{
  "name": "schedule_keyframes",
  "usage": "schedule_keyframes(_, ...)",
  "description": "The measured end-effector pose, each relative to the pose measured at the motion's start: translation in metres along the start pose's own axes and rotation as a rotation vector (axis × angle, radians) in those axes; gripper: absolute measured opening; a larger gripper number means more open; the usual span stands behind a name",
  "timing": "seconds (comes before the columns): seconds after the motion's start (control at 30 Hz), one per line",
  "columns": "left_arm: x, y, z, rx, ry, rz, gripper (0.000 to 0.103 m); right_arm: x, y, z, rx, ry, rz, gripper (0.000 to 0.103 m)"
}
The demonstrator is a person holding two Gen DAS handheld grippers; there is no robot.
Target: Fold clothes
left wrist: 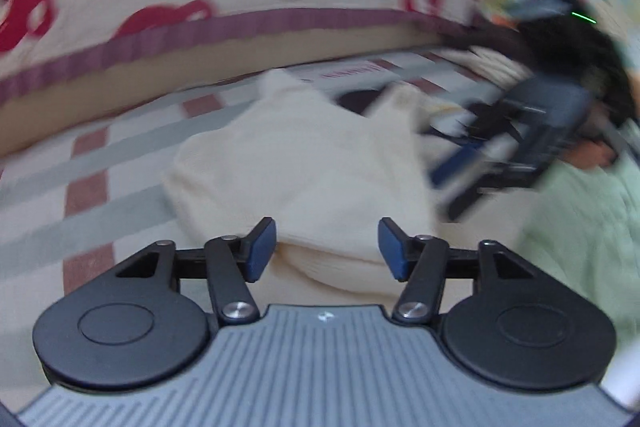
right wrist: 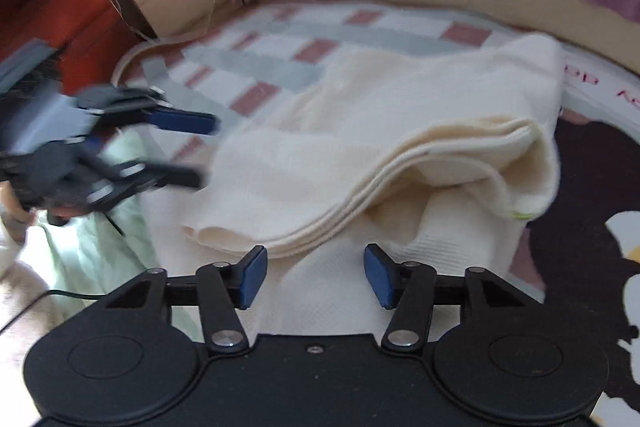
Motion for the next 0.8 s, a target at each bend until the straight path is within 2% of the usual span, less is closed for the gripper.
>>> schedule_keyframes(0.1,0.001,-0.019,0.000,0.070,0.008,-0.037,0.066,0.016,-0.002,0.009,-0.022,0.019,-0.059,0.060)
schedule_keyframes(0.2,0.007,-0.022,0.003,0.030,-0.007,-0.056,0.072,0.016,-0.003,0.026,0.015,-0.005,-0.032,0.060)
schedule_keyframes(0.33,0.031,-0.016,0.000,-0.018,0.029,-0.002,0.080,0.014,-0.010,0.044,0.096,-0.027,0.014,0.060)
schedule_keyframes(0.43,0.056,-0.013,-0.005,-0.049,0.096,0.037,0.079,0.013,-0.017,0.057,0.171,-0.035,0.041,0.060)
schedule_keyframes(0.5,0.070,-0.015,-0.006,-0.015,0.156,0.054,0.073,0.005,-0.026,0.069,0.223,-0.075,0.051,0.060)
schedule_keyframes(0.57,0.075,-0.014,-0.003,0.016,0.186,0.107,0.048,-0.006,-0.036,0.081,0.284,-0.128,0.061,0.060)
schedule_keyframes(0.6,0.076,-0.011,0.000,0.013,0.196,0.127,0.041,-0.012,-0.042,0.086,0.312,-0.153,0.060,0.060)
schedule_keyframes(0.63,0.077,-0.008,0.004,0.001,0.202,0.141,0.028,-0.018,-0.050,0.089,0.324,-0.175,0.039,0.060)
schedule_keyframes(0.67,0.076,-0.002,0.008,-0.022,0.202,0.145,0.018,-0.026,-0.056,0.090,0.314,-0.198,0.004,0.060)
schedule_keyframes(0.73,0.075,0.011,0.014,-0.076,0.190,0.142,0.012,-0.041,-0.069,0.090,0.291,-0.244,-0.065,0.060)
schedule_keyframes(0.8,0.076,0.023,0.017,-0.137,0.161,0.124,0.011,-0.050,-0.079,0.083,0.260,-0.274,-0.126,0.060)
Point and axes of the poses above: each gripper's, at about its wrist camera, not at the fingertips, and x roughly the way its jaws point, y to its left, z to its top, the point moved 8 cm from there along x, roughly the way its jaws point, and after that the axes turned 7 degrees about -z, right-handed, at the moved point
